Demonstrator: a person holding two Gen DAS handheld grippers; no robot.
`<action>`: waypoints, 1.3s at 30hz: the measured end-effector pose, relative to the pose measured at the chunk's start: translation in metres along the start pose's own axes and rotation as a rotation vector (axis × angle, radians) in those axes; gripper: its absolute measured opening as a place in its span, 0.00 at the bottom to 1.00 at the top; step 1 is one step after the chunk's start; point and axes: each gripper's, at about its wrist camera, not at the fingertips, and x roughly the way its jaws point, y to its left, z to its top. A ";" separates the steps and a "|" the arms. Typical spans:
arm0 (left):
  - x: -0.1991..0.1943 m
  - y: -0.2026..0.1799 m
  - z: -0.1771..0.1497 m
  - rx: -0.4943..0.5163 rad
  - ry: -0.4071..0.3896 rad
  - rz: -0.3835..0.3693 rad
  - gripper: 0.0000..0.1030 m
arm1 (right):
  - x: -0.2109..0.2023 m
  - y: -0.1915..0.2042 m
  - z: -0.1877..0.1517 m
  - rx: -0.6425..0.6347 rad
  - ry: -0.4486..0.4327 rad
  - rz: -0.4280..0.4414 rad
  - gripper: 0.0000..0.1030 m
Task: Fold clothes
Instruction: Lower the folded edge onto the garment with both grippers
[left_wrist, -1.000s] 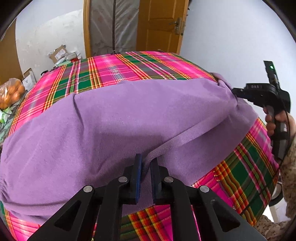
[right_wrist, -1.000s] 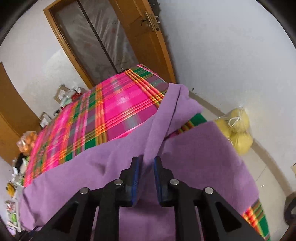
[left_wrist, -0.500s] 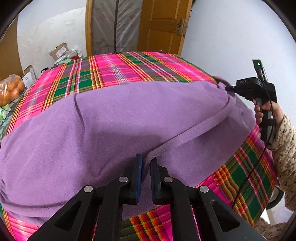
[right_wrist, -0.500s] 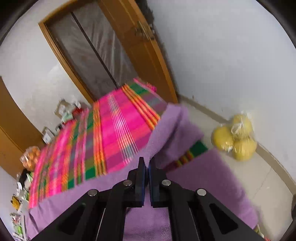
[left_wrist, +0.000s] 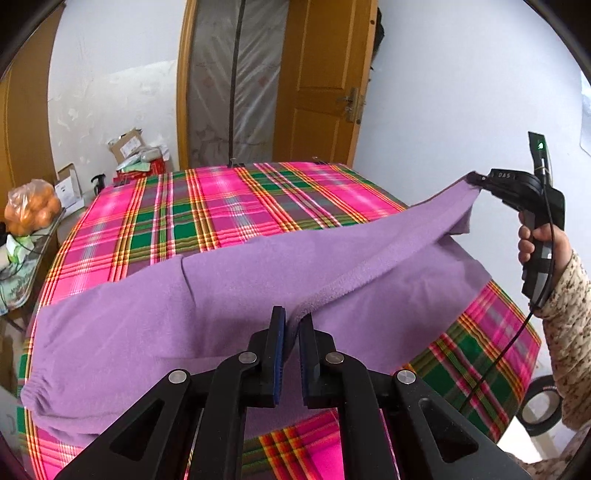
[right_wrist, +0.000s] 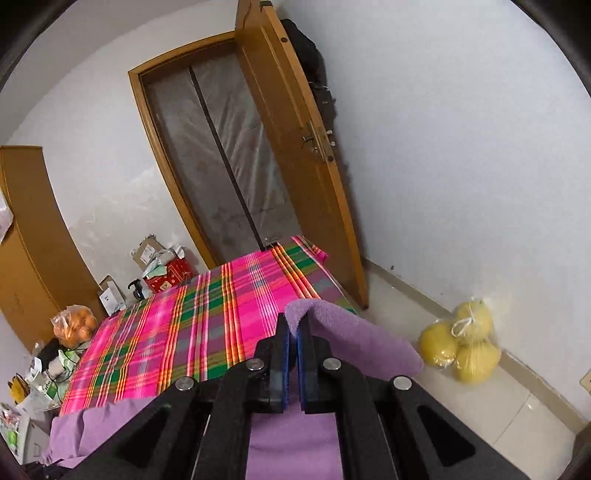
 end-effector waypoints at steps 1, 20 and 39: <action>0.000 -0.001 -0.003 0.006 0.007 -0.002 0.07 | -0.002 -0.005 -0.007 0.005 0.012 -0.007 0.03; 0.031 -0.019 -0.052 0.092 0.208 0.009 0.07 | 0.006 -0.062 -0.085 0.108 0.184 -0.060 0.03; 0.041 -0.019 -0.052 0.094 0.298 -0.018 0.23 | 0.010 -0.080 -0.099 0.167 0.276 -0.069 0.08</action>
